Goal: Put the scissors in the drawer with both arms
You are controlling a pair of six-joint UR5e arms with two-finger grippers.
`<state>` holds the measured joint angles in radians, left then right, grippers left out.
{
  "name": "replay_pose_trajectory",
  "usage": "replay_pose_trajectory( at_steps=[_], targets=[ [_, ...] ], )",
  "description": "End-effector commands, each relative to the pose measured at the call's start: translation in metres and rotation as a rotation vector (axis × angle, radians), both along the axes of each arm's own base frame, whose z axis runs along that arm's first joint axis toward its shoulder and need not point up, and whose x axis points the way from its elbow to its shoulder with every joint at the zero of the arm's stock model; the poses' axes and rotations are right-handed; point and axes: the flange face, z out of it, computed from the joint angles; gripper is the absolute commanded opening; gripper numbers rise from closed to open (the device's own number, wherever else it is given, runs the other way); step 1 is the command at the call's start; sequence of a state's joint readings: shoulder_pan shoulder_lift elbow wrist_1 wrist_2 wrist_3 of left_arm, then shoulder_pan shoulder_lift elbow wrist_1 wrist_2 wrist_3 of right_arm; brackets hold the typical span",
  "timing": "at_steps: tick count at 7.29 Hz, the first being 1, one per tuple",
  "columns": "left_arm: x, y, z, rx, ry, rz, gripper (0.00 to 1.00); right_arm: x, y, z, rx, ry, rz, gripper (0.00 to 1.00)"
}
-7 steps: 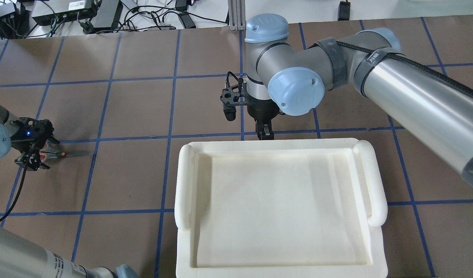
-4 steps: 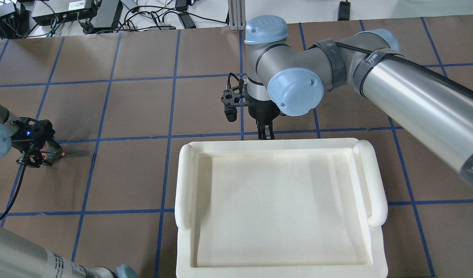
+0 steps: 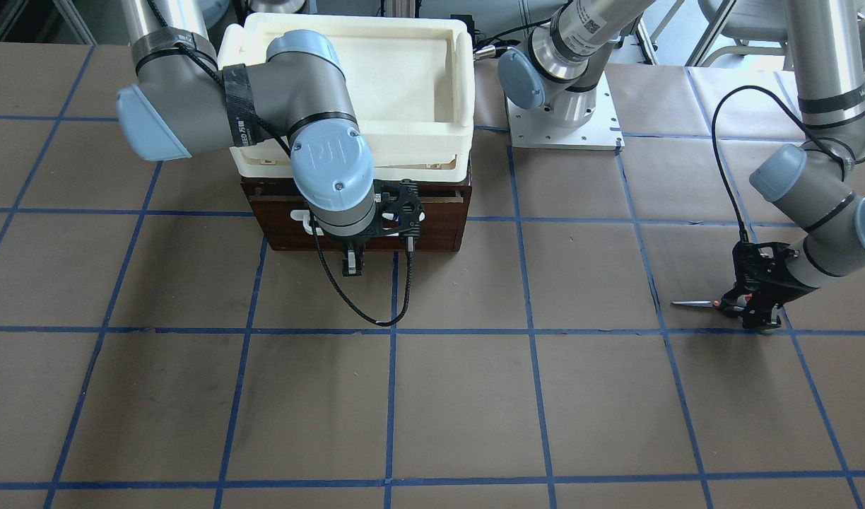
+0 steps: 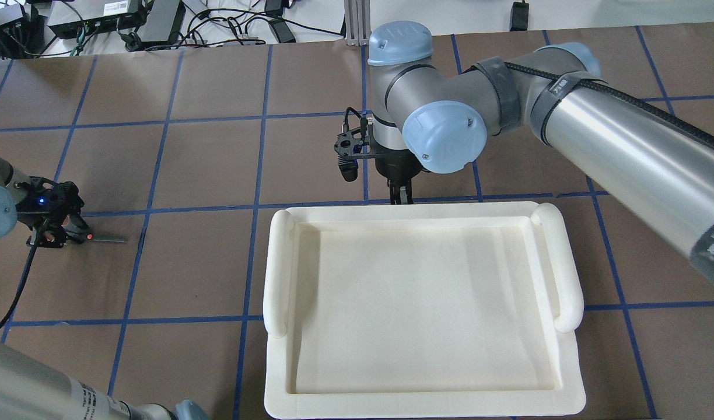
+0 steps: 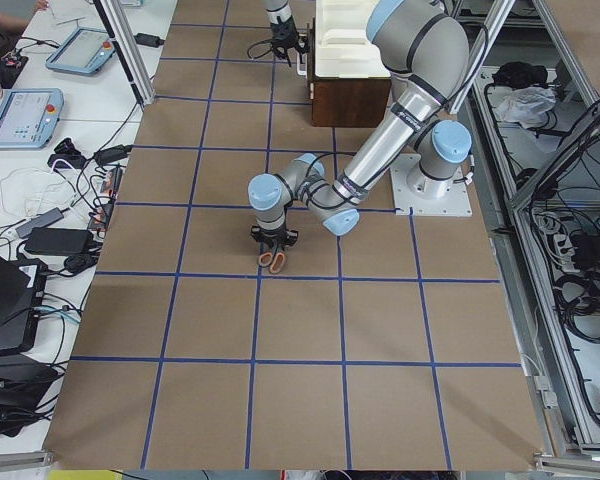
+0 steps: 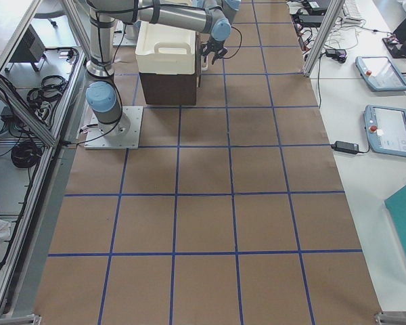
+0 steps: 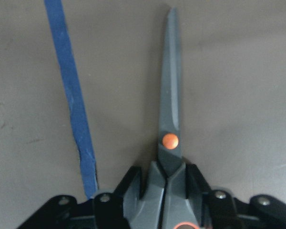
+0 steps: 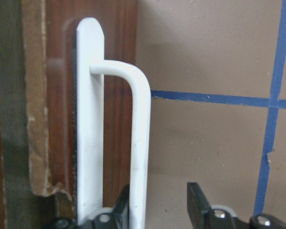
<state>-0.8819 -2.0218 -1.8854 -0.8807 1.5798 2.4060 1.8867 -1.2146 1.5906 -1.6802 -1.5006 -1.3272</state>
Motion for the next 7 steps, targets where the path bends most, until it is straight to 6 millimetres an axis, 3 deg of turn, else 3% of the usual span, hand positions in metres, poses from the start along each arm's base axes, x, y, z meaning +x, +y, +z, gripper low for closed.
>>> replay_pose_trajectory(
  at_steps=[1,2,7],
  targets=[
    [0.001,-0.001,0.001,-0.005,0.004,-0.002,0.26,0.004,-0.017,0.002,-0.024,0.006,0.003,0.48],
    [0.000,-0.001,0.001,-0.006,0.005,-0.003,0.10,0.009,-0.033,0.003,-0.039,0.007,0.006,0.48],
    [0.001,-0.002,0.006,-0.017,-0.004,-0.005,0.02,0.014,-0.075,0.014,-0.088,-0.015,-0.008,0.48]
  ],
)
